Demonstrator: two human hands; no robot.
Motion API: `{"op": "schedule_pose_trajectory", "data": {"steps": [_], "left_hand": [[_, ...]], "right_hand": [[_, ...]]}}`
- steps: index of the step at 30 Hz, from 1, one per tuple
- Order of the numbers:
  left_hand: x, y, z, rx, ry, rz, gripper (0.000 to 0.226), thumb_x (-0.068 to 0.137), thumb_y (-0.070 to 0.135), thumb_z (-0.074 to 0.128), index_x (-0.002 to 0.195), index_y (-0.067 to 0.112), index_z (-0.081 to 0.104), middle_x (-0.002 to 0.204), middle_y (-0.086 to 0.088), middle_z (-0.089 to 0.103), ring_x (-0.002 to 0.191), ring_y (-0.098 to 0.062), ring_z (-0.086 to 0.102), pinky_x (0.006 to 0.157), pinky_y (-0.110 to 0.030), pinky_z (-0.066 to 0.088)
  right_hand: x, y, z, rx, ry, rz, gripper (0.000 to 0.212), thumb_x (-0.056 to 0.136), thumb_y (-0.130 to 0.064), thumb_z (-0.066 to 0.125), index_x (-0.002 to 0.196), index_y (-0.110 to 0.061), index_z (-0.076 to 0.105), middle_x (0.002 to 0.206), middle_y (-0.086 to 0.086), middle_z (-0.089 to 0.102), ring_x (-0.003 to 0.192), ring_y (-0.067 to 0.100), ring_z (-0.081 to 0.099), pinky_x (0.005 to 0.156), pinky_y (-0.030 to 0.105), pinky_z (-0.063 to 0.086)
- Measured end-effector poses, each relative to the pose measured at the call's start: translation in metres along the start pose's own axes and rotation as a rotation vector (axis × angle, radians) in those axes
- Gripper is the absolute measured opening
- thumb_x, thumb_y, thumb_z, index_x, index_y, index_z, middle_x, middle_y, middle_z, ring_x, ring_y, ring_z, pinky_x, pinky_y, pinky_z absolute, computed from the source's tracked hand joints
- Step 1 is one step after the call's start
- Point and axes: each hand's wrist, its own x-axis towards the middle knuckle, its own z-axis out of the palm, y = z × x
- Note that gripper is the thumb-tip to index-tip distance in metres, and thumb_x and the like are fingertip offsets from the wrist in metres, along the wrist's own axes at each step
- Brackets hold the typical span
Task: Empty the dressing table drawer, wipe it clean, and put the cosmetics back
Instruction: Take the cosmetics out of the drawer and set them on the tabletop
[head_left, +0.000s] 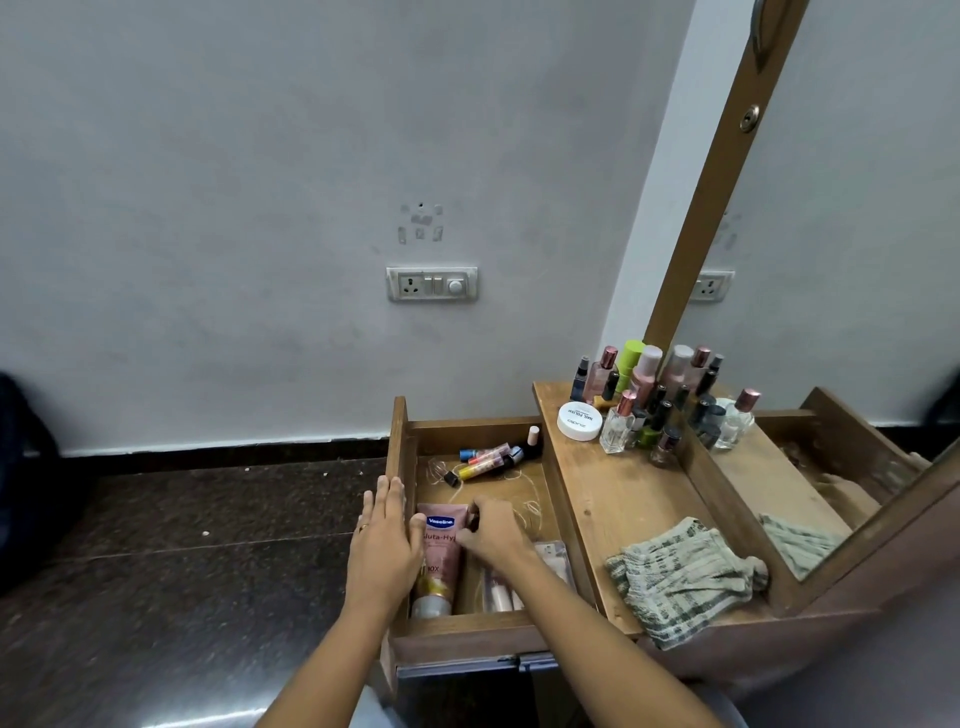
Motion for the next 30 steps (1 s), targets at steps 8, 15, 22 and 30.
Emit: {"op": "schedule_pose_trajectory", "data": {"steps": [8,15,22,30], "left_hand": [[-0.001,0.0,-0.001,-0.006,0.005,-0.002,0.062,0.1,0.043,0.037,0.154,0.021,0.015,0.162,0.003,0.008,0.149,-0.019,0.004,0.117,-0.041,0.018],[0.001,0.0,0.0,-0.003,0.003,-0.006,0.063,0.1,0.044,0.037,0.154,0.022,0.013,0.162,0.004,0.007,0.149,-0.017,0.003,0.118,-0.04,0.017],[0.001,-0.001,0.001,-0.003,0.009,0.005,0.062,0.1,0.043,0.039,0.154,0.021,0.017,0.161,0.002,0.009,0.149,-0.019,0.006,0.117,-0.043,0.02],[0.0,0.0,-0.002,-0.003,0.003,0.019,0.062,0.1,0.041,0.039,0.154,0.018,0.017,0.161,0.0,0.01,0.149,-0.02,0.005,0.117,-0.043,0.021]], "right_hand": [[0.01,0.005,-0.023,0.096,0.16,0.041,0.012,0.092,-0.012,0.051,0.088,-0.009,0.062,0.086,0.006,0.065,0.078,0.016,0.063,0.074,0.031,0.057],[0.013,0.011,-0.023,-0.082,0.15,0.068,0.019,0.09,-0.013,0.063,0.108,-0.015,0.061,0.106,0.003,0.065,0.097,0.015,0.062,0.085,0.028,0.053],[-0.008,-0.008,-0.06,-0.281,0.278,-0.058,0.028,0.092,-0.028,0.061,0.117,-0.017,0.06,0.116,0.003,0.06,0.105,0.018,0.06,0.086,0.031,0.052],[-0.044,0.018,-0.141,-0.01,0.523,0.003,0.01,0.089,-0.023,0.066,0.09,-0.015,0.06,0.085,-0.004,0.064,0.073,0.008,0.06,0.065,0.02,0.052]]}}
